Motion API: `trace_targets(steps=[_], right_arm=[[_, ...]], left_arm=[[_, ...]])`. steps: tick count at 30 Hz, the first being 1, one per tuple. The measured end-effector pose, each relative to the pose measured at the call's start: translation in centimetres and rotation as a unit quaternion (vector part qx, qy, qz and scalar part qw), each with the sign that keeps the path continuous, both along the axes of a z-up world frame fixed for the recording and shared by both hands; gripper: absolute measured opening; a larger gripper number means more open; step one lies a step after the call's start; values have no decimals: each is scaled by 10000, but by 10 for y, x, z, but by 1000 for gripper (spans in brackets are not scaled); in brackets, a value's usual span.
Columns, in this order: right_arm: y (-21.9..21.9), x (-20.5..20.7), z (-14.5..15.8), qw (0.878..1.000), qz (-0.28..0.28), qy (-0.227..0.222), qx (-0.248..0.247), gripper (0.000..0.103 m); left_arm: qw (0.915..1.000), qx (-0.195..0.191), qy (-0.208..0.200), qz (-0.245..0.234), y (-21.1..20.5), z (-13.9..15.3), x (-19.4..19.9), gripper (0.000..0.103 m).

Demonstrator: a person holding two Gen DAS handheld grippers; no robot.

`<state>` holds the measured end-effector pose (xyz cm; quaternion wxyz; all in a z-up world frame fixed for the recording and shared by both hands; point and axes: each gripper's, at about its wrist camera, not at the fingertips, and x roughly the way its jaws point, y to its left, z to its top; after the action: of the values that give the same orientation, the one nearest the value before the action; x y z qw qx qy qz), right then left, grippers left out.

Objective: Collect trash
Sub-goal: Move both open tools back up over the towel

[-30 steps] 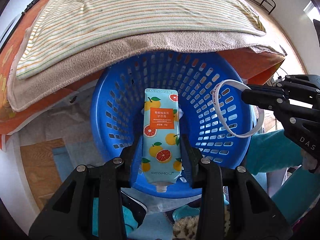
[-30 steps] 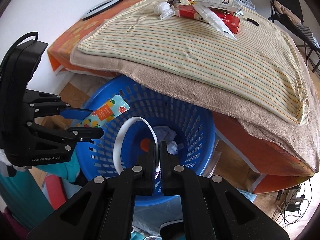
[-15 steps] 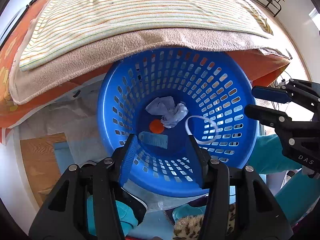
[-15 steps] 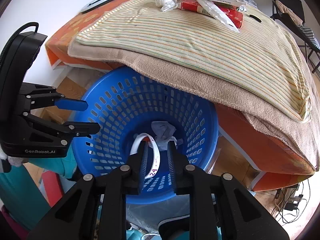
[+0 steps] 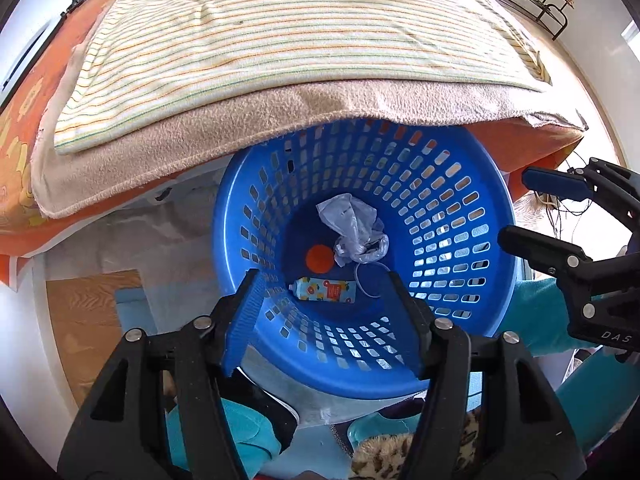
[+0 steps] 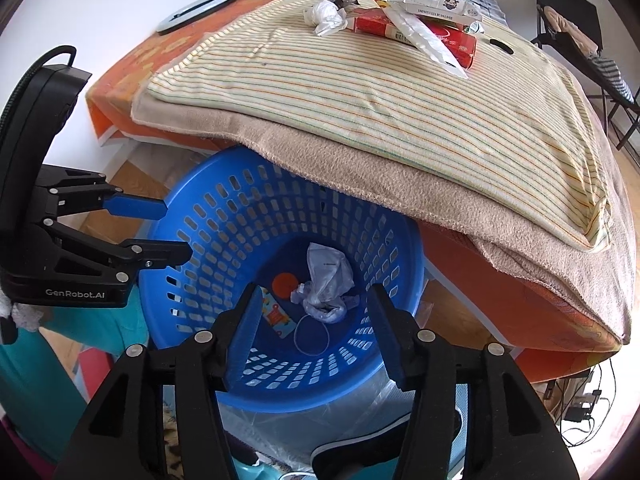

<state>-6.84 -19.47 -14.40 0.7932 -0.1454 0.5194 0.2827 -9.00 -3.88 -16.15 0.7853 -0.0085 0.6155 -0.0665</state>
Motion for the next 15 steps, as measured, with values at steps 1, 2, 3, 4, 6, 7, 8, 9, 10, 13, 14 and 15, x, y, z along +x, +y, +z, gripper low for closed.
trace_targets(steps=[1, 2, 3, 4, 6, 7, 8, 9, 10, 13, 14, 15], right_arm=[[-1, 1, 2, 10000, -31, -15, 20, 59], [-1, 3, 4, 10000, -55, -29, 49, 61], [-2, 4, 7, 9999, -77, -42, 77, 61], [-3, 5, 9, 9999, -103, -54, 107, 62], [-4, 10, 16, 9997, -167, -62, 161, 63], [-5, 13, 19, 9996, -201, -72, 195, 64], [-6, 16, 23, 9994, -233, -96, 227, 66], [-6, 19, 28, 9992, -264, -130, 260, 68], [-7, 22, 32, 9990, -297, -164, 292, 68], [-9, 33, 45, 9981, -390, -271, 381, 69], [-10, 37, 49, 9978, -423, -317, 394, 70], [-10, 40, 53, 9975, -453, -364, 399, 70]], left_arm=[[10000, -7, -47, 10, 1, 3, 1, 65], [10000, -11, -79, 25, 2, 7, 3, 65], [9999, -11, -115, 44, 3, 11, 5, 65], [9998, -24, -163, 60, 5, 15, 8, 65], [9996, -34, -267, 97, 7, 25, 14, 65], [9994, -49, -320, 107, 8, 30, 17, 65], [9992, -54, -371, 105, 9, 35, 21, 65], [9991, -23, -422, 93, 9, 40, 25, 65], [9988, 30, -482, 77, 10, 45, 29, 65], [9980, 108, -619, 104, 14, 59, 44, 65], [9979, 85, -625, 154, 17, 62, 50, 65], [9978, 29, -618, 216, 21, 65, 56, 65]])
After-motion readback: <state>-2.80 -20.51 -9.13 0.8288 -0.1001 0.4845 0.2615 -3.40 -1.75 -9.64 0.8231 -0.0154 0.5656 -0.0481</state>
